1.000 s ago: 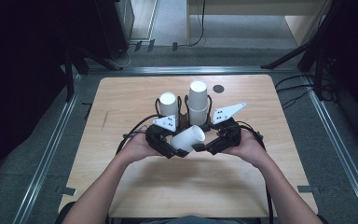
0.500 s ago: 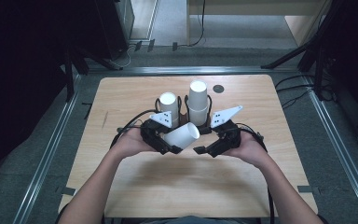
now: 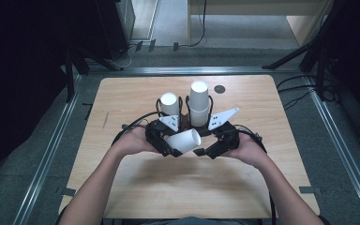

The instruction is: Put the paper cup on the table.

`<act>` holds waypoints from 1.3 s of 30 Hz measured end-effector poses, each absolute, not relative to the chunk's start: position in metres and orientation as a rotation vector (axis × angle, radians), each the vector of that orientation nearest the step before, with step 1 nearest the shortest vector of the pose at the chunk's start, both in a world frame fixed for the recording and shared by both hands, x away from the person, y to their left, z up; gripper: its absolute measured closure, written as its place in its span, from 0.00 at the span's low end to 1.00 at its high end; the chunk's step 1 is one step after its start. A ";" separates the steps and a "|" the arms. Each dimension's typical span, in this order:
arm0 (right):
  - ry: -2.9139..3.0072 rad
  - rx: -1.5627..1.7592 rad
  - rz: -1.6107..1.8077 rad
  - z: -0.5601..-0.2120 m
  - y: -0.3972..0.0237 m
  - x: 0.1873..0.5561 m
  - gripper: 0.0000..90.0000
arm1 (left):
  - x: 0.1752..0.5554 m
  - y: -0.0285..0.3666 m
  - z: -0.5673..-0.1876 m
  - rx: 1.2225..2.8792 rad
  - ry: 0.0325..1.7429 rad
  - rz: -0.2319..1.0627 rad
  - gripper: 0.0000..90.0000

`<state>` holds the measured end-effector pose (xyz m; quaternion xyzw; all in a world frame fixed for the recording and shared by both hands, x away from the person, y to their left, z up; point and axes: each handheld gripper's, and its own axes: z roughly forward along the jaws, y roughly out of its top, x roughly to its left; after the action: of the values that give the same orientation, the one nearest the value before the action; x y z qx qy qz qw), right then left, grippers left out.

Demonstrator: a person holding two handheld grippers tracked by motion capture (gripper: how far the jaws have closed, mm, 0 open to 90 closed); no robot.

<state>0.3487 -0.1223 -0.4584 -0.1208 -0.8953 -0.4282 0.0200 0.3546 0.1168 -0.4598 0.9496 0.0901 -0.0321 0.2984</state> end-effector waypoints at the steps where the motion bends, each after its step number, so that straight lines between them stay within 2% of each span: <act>1: -2.781 -0.373 -1.326 -0.459 -0.122 0.349 0.27 | 0.354 0.116 -0.461 2.536 0.228 -0.082 0.35; 18: -2.792 -0.310 -1.264 -0.466 -0.112 0.346 0.27 | 0.349 0.101 -0.470 2.584 0.144 -0.116 0.34; 22: -2.783 -0.266 -1.226 -0.469 -0.107 0.344 0.36 | 0.347 0.098 -0.473 2.594 0.132 -0.125 0.33; 24: -2.789 -0.253 -1.209 -0.469 -0.106 0.343 0.37 | 0.346 0.098 -0.474 2.589 0.124 -0.114 0.33; 27: -2.795 -0.242 -1.198 -0.467 -0.105 0.343 0.37 | 0.344 0.100 -0.474 2.570 0.133 -0.089 0.30; 31: -2.796 -0.248 -1.208 -0.465 -0.107 0.343 0.37 | 0.344 0.100 -0.473 2.521 0.194 -0.065 0.13; 39: -2.801 -0.259 -1.239 -0.462 -0.113 0.345 0.37 | 0.345 0.106 -0.471 2.444 0.246 -0.041 0.10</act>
<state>0.3446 -0.1129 -0.4618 -0.0843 -0.9108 -0.4028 0.0338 0.3455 0.1063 -0.4708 0.9371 0.0943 -0.0156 0.3356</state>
